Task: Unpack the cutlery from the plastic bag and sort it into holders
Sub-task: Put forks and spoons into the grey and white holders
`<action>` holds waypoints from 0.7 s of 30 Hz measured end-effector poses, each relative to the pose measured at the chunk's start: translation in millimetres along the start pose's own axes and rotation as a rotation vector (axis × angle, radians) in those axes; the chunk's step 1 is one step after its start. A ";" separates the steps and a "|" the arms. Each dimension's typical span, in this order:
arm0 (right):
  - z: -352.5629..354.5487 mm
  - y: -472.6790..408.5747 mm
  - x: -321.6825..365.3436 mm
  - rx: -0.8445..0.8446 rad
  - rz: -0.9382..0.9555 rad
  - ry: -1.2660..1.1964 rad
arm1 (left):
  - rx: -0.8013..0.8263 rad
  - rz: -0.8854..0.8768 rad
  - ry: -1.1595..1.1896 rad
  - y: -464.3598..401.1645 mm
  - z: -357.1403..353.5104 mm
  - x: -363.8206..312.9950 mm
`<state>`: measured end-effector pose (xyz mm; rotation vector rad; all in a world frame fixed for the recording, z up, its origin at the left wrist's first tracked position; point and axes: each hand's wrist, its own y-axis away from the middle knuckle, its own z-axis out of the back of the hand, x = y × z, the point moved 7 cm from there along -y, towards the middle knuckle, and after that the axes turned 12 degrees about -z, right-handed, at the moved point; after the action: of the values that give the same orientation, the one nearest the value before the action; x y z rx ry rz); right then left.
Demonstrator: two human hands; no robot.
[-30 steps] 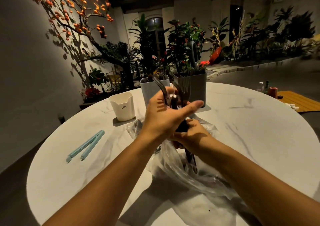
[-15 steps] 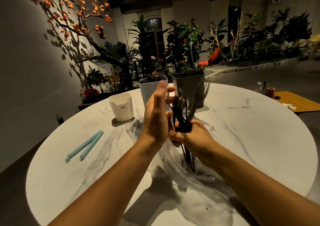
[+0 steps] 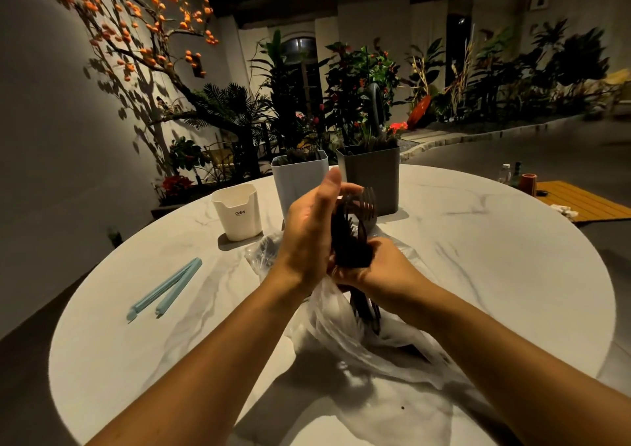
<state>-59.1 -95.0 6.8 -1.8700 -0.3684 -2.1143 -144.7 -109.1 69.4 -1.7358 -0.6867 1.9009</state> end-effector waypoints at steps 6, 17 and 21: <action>-0.5 1.0 -0.3 -0.047 -0.020 -0.011 | 0.089 -0.069 -0.083 -4.5 -4.9 -2.8; -8.5 -14.6 35.7 -0.029 0.125 0.186 | 0.116 -0.050 -0.291 -27.6 9.2 -23.1; -5.1 -21.1 57.6 -0.130 0.230 0.486 | 0.048 -0.037 -0.224 -41.3 21.3 -26.6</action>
<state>-78.3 -80.3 63.5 -1.3122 0.0918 -2.3708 -163.2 -95.8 117.8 -1.4850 -0.7422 2.0884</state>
